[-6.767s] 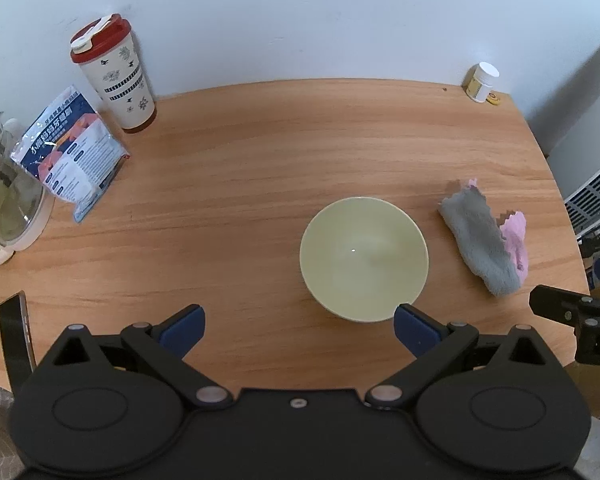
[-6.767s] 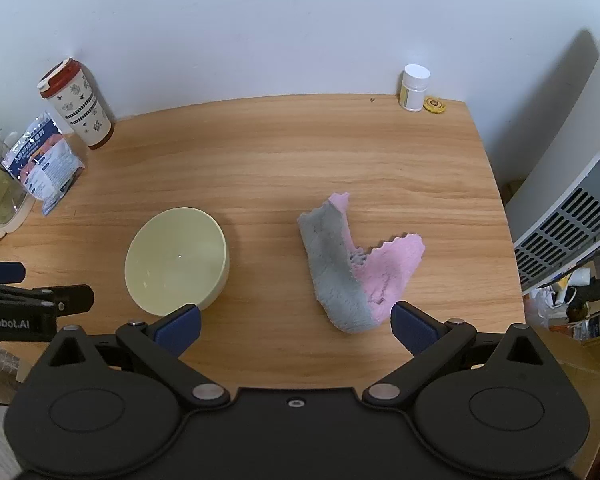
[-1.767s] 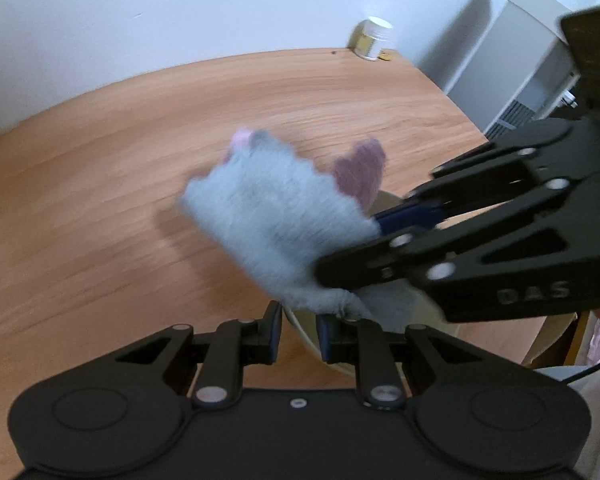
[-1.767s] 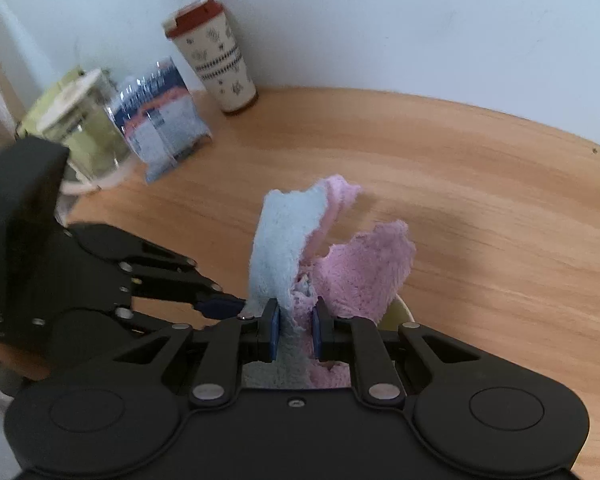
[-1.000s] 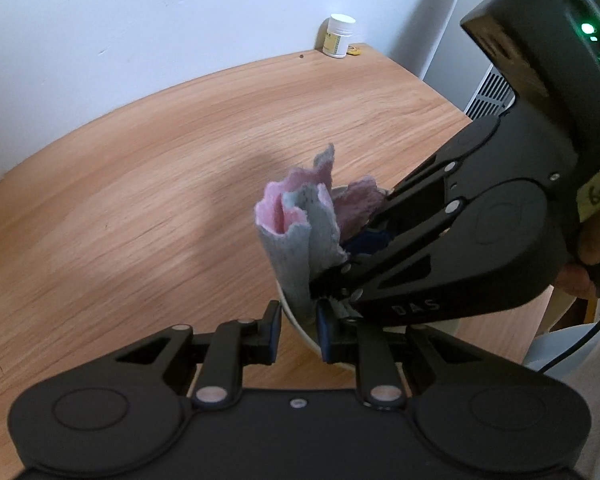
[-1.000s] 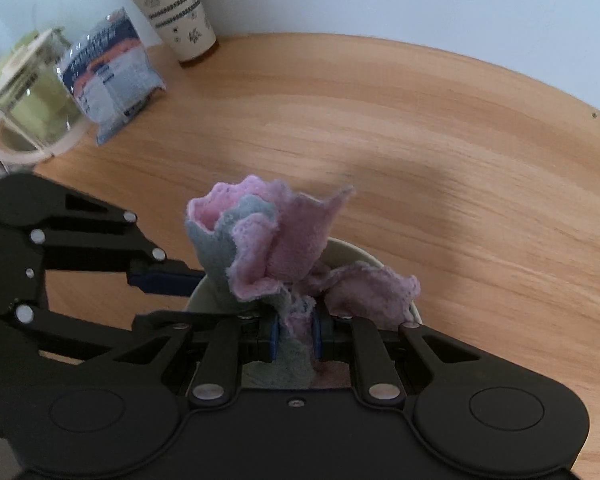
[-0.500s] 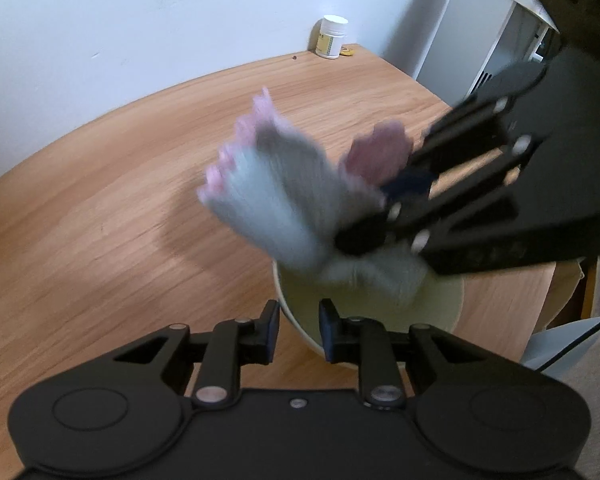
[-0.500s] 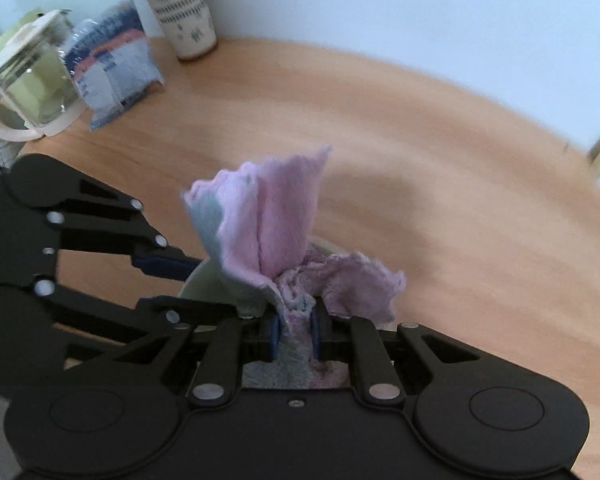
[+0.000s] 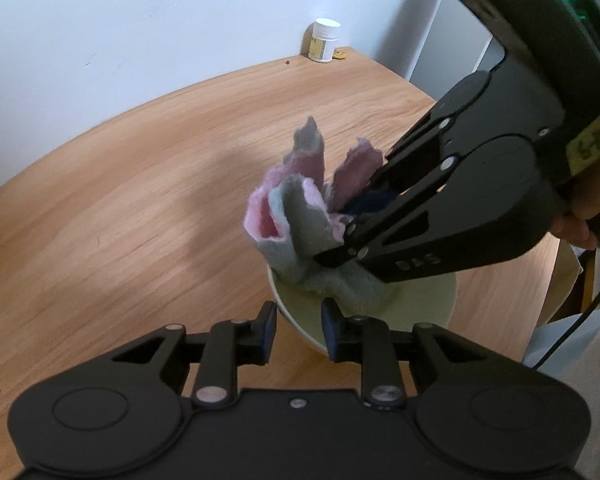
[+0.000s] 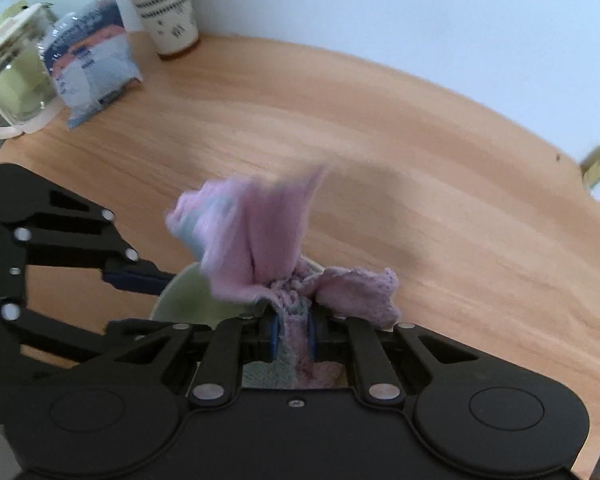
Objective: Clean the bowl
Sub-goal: 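Lower the cloth into the bowl with the right gripper while the left gripper grips the bowl rim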
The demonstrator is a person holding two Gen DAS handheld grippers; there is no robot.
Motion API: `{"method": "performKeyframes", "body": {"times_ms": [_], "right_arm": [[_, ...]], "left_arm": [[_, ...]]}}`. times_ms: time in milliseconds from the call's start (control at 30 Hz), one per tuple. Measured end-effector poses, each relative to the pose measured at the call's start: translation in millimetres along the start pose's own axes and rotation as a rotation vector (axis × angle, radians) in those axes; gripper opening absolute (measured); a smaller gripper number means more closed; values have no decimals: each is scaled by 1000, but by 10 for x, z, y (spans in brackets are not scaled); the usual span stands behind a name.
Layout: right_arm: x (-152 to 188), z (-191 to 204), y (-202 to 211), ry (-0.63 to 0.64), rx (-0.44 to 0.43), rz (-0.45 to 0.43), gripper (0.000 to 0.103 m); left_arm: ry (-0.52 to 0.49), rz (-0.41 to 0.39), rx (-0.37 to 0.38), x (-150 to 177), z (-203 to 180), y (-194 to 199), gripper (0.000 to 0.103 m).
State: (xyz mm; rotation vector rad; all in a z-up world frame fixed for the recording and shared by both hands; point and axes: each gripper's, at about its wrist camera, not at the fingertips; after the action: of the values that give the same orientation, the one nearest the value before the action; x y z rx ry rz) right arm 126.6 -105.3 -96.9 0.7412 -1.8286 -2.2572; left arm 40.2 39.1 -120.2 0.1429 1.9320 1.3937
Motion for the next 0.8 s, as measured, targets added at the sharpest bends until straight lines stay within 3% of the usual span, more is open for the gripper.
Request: {"method": "performKeyframes", "body": {"times_ms": [400,600,800], "right_arm": [[-82,29,-174,-42,2,117,13],[-68,23,102,44,52,144,12],[-87,88,54,135,70,257,12]], "left_arm": [[29,23,6,-31,32,-16,23],[24,25,0,-50,19,-35,23],[-16,42,-10,-86,-25,-53,24]]}}
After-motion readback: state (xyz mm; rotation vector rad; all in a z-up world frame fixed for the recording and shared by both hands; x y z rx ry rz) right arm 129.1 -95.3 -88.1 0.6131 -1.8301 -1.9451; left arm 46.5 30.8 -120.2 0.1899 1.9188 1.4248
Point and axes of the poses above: each gripper's, at about its wrist camera, not at the fingertips, and y roughly against the way its jaws point, z to its left, x to its underside, and after that the axes turned 1 degree about z, right-handed
